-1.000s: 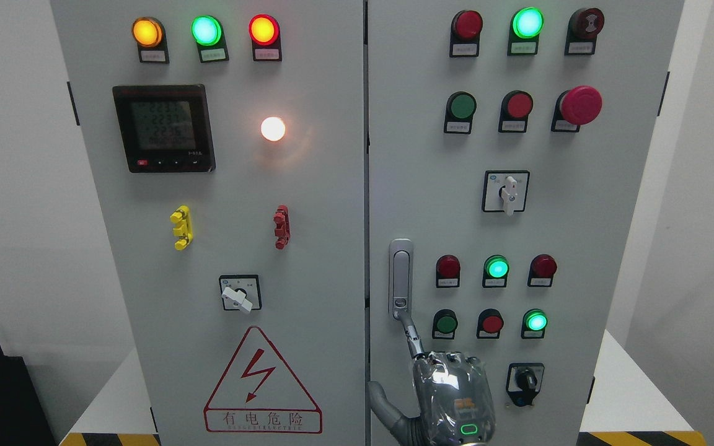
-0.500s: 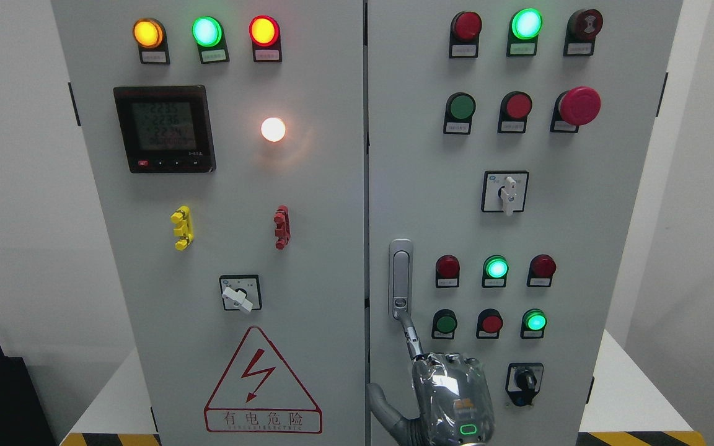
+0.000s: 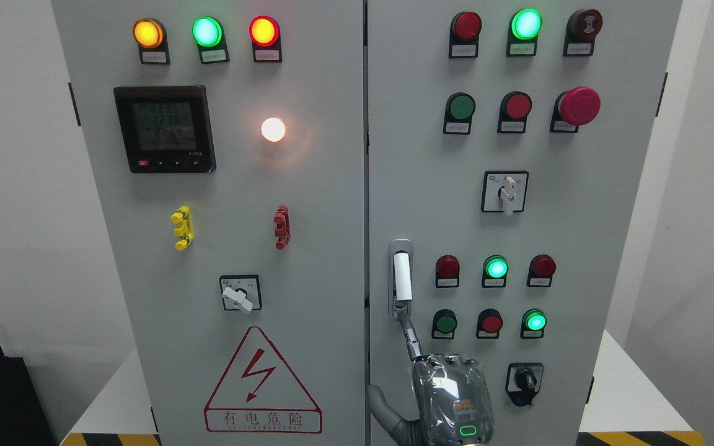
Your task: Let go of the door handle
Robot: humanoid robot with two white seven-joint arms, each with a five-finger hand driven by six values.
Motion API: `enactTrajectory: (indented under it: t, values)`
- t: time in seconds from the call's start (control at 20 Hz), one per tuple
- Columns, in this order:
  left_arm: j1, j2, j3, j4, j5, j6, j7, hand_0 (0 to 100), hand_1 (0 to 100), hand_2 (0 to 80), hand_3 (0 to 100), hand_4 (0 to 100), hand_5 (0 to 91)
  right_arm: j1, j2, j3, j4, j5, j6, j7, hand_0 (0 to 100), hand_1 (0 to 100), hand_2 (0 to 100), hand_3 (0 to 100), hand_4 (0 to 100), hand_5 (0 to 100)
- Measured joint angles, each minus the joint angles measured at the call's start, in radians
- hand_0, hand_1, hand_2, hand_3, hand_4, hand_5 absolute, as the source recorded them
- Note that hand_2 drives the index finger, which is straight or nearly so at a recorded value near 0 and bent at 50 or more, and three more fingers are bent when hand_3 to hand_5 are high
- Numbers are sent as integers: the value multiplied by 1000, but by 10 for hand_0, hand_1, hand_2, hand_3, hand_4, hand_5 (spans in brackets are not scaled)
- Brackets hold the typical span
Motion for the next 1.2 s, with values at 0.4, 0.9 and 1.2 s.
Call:
enactTrajectory:
  t: [0.4, 0.9, 1.2]
  values:
    - [0, 0, 0, 0, 0, 0, 0, 120, 389, 0, 0, 0, 0, 0, 0, -1, -4, -2, 0, 3, 282, 226, 0, 1000, 1000, 1000]
    - [0, 0, 0, 0, 0, 0, 0, 120, 389, 0, 0, 0, 0, 0, 0, -1, -20, -4, 0, -2, 283, 224, 0, 1000, 1000, 1000]
    - [0, 0, 0, 0, 0, 0, 0, 120, 389, 0, 0, 0, 0, 8, 0, -1, -34, -6, -6, -4, 289, 222, 0, 1000, 1000, 1000]
